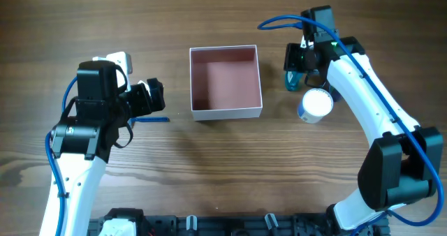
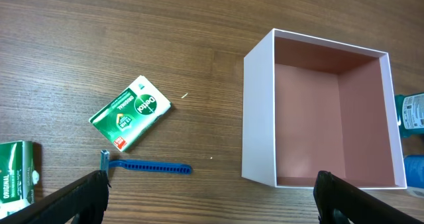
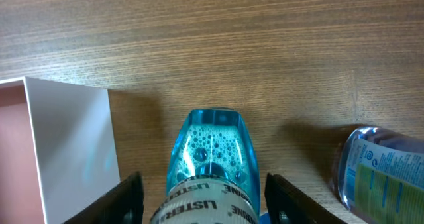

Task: Pack container
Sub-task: 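Reach the right gripper to the blue Listerine bottle and grasp it, then carry the Listerine bottle with the right gripper into the white box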

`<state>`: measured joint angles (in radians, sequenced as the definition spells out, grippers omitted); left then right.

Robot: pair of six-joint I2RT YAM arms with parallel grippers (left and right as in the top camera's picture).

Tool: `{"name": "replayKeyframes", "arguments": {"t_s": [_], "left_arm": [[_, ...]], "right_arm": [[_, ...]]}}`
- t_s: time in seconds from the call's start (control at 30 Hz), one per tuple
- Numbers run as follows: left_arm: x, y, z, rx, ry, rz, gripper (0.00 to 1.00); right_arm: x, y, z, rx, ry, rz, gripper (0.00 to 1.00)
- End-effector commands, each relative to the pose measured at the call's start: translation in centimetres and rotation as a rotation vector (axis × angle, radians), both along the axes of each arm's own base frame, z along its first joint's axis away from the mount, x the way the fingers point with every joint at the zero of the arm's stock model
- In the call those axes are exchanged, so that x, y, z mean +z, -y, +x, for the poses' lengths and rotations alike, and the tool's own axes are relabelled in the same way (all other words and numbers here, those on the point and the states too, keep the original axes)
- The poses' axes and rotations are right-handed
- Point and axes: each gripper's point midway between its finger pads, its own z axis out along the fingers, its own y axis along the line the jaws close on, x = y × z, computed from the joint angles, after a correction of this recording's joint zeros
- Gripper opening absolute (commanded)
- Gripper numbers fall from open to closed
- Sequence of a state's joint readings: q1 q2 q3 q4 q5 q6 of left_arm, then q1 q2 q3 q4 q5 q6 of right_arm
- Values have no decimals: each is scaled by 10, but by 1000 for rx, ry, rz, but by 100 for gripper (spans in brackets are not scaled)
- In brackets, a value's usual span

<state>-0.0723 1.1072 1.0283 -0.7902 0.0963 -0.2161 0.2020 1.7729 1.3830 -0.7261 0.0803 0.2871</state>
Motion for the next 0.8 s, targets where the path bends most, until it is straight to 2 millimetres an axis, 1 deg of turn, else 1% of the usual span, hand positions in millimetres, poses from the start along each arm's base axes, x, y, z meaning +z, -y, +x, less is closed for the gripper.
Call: {"name": "replayKeyframes", "arguments": {"t_s": [0.0,0.1,0.27,0.37,0.57,0.67,0.7,0.77], "left_arm": [[8,5,2,-12,16,-21,100],[8,5,2,-12,16,-21,100],[8,5,2,-12,16,-21,100],[8,5,2,-12,16,-21,100],[8,5,2,-12,17,-21,100],[8,5,2,-12,17,-21,100],[8,5,2,-12,17,-21,100],[8,5,2,-12,17,-21,100]], "right_arm": [[0,2,4,-12,0,-14,52],[0,2,4,-11,1,-14,52],[0,3,5,-13,1,-17,48],[1,4,5,-15,3,-21,43],[1,4,5,-14,3,-25,41],[1,4,5,-14,4,-25,36],[1,4,5,-15,4,-25,35],[1,5,5,-16,5,-30,31]]}}
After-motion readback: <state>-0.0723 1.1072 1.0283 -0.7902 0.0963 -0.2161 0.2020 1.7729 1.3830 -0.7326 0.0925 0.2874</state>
